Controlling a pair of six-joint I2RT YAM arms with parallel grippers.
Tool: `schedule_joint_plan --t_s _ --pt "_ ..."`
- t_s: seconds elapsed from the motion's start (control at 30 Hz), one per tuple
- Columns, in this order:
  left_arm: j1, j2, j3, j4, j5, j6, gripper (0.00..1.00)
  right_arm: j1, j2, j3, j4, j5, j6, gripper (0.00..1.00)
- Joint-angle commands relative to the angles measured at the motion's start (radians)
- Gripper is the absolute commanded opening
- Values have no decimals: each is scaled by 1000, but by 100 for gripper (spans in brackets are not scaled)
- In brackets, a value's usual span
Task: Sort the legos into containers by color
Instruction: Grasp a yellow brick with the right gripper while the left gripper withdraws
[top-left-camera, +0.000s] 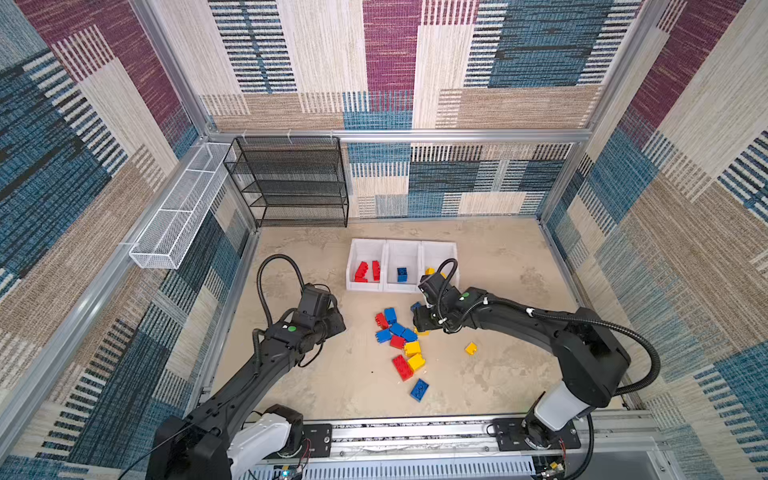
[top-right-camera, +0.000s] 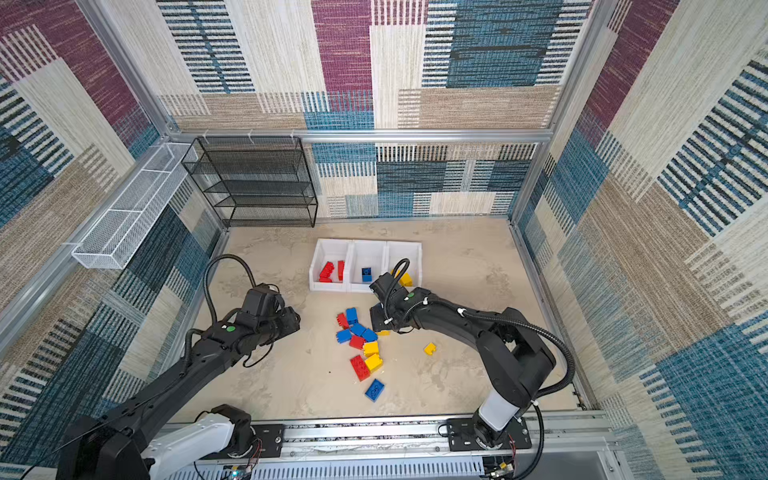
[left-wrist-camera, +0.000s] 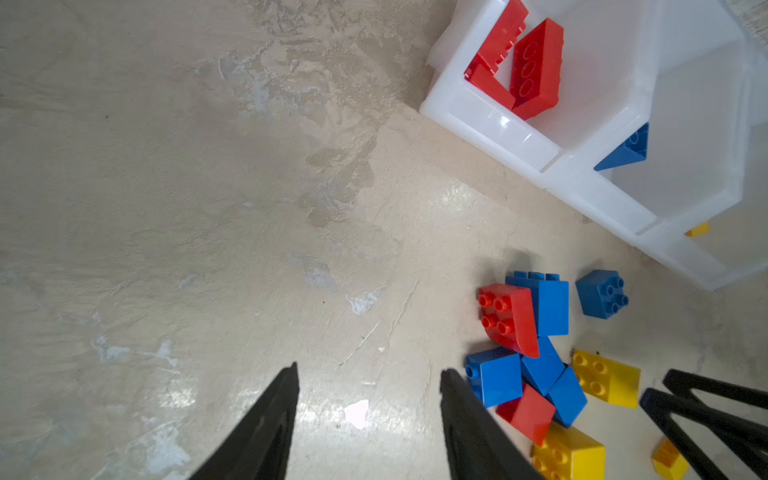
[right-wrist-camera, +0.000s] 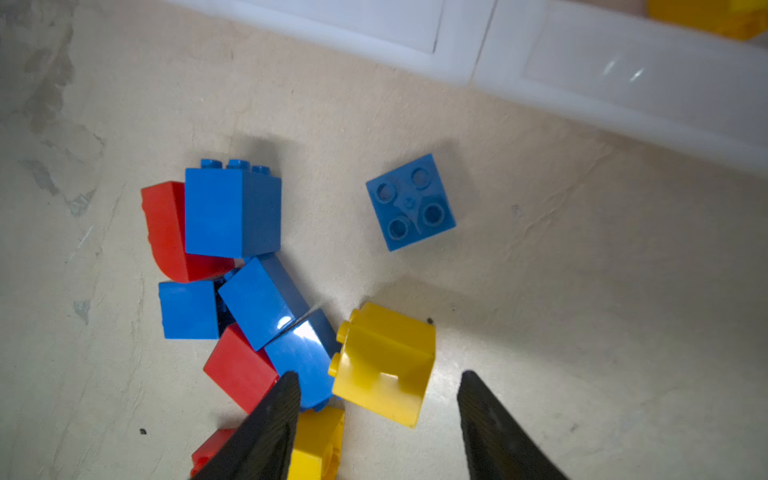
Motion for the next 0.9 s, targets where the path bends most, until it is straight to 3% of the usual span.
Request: schedule_joint_plan --t_s 0.0,0.23,0.57,0.87 --pt "-1 -19 -19 11 15 -45 58 11 29 12 14 8 34 64" --pt "-2 -37 -62 19 25 -73 58 29 93 29 -6 51 58 62" --pt "-7 -7 -40 40 32 -67 58 30 110 58 -32 76 54 41" --pt "-8 45 -4 30 63 -36 58 30 32 58 -63 85 38 38"
